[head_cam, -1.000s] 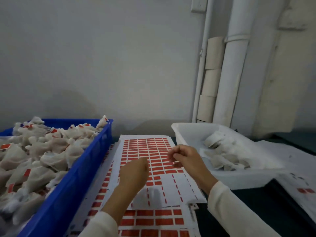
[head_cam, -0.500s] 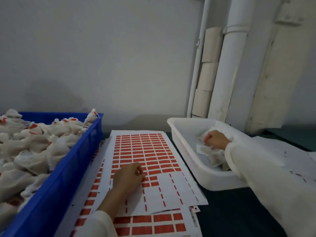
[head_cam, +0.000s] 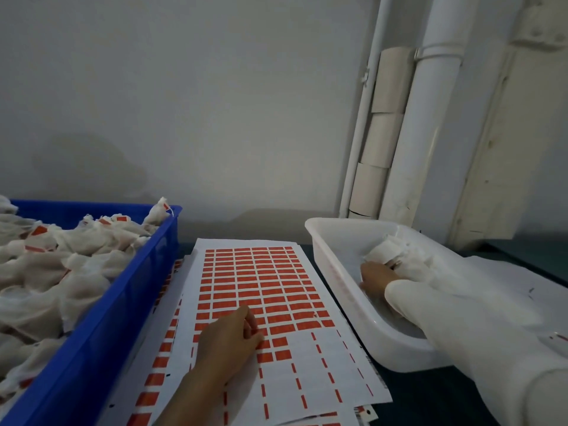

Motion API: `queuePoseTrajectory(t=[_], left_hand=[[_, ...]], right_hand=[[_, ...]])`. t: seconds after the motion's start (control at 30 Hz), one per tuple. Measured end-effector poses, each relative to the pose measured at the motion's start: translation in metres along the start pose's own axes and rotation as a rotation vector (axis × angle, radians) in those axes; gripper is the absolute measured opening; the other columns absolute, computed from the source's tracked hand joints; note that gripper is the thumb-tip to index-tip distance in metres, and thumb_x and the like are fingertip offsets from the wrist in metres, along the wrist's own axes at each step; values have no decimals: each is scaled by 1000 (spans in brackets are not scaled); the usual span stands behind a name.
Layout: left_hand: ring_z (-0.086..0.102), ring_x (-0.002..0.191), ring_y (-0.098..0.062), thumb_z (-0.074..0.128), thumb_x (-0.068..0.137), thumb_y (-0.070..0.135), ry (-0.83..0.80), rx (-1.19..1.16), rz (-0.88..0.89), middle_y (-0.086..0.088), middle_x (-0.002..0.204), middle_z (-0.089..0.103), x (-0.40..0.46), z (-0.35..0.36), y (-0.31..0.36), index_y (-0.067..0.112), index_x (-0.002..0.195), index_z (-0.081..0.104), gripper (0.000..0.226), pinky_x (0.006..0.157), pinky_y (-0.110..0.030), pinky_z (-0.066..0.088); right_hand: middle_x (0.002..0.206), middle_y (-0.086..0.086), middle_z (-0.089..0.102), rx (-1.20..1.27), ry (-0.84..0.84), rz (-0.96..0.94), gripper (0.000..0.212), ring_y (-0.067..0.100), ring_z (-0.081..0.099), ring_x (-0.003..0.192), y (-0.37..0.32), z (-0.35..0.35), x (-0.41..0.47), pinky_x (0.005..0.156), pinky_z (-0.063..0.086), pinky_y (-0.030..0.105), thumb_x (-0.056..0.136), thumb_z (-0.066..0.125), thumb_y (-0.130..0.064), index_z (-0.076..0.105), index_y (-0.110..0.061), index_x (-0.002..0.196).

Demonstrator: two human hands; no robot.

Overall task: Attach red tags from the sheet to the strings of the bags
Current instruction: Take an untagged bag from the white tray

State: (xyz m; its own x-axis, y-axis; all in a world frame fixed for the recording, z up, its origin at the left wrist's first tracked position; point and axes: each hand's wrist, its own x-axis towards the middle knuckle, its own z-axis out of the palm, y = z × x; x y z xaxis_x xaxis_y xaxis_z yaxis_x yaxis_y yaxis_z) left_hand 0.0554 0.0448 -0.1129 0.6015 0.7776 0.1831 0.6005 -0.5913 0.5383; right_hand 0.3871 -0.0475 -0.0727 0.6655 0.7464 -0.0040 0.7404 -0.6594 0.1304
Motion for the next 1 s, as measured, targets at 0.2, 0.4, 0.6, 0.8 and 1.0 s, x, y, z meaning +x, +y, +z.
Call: queuePoseTrajectory(t=[0.2, 0.4, 0.6, 0.8, 1.0], left_hand=[[53, 68, -1, 59, 83, 49, 20, -18, 7, 24, 83, 51, -1, 0, -1, 39, 89, 46, 18, 59, -7, 35], [52, 66, 0, 60, 83, 49, 32, -46, 8, 24, 82, 52, -2, -1, -1, 38, 89, 48, 17, 55, -5, 32], [53, 66, -1, 61, 83, 45, 62, -112, -5, 23, 83, 53, -4, 1, -1, 37, 88, 49, 15, 53, -6, 31], [60, 92, -9, 57, 86, 40, 151, -734, -28, 16, 100, 59, -6, -23, 7, 30, 104, 53, 20, 68, -14, 47], [60, 102, -13, 55, 73, 48, 44, -1064, 137, 11, 115, 59, -14, -42, 8, 22, 122, 49, 55, 71, -17, 53]], right_hand=[[119, 13, 57, 33, 5, 42, 26, 27, 56, 107, -1, -3, 1, 88, 46, 33, 86, 55, -16, 56, -5, 110], [78, 11, 52, 573, 235, 166, 15, 26, 55, 77, 14, -52, -16, 74, 44, 35, 86, 53, -19, 46, -10, 76], [73, 4, 46, 930, 655, 4, 9, 25, 49, 69, -23, -96, -60, 64, 41, 35, 88, 48, -11, 41, -9, 85], [76, -6, 51, 1067, 689, -255, 7, 12, 54, 69, -105, -113, -118, 62, 47, 23, 95, 46, -20, 44, -13, 92], [92, -10, 56, 1227, 342, -334, 7, 11, 59, 86, -173, -69, -154, 71, 52, 19, 96, 44, -31, 49, -26, 94]])
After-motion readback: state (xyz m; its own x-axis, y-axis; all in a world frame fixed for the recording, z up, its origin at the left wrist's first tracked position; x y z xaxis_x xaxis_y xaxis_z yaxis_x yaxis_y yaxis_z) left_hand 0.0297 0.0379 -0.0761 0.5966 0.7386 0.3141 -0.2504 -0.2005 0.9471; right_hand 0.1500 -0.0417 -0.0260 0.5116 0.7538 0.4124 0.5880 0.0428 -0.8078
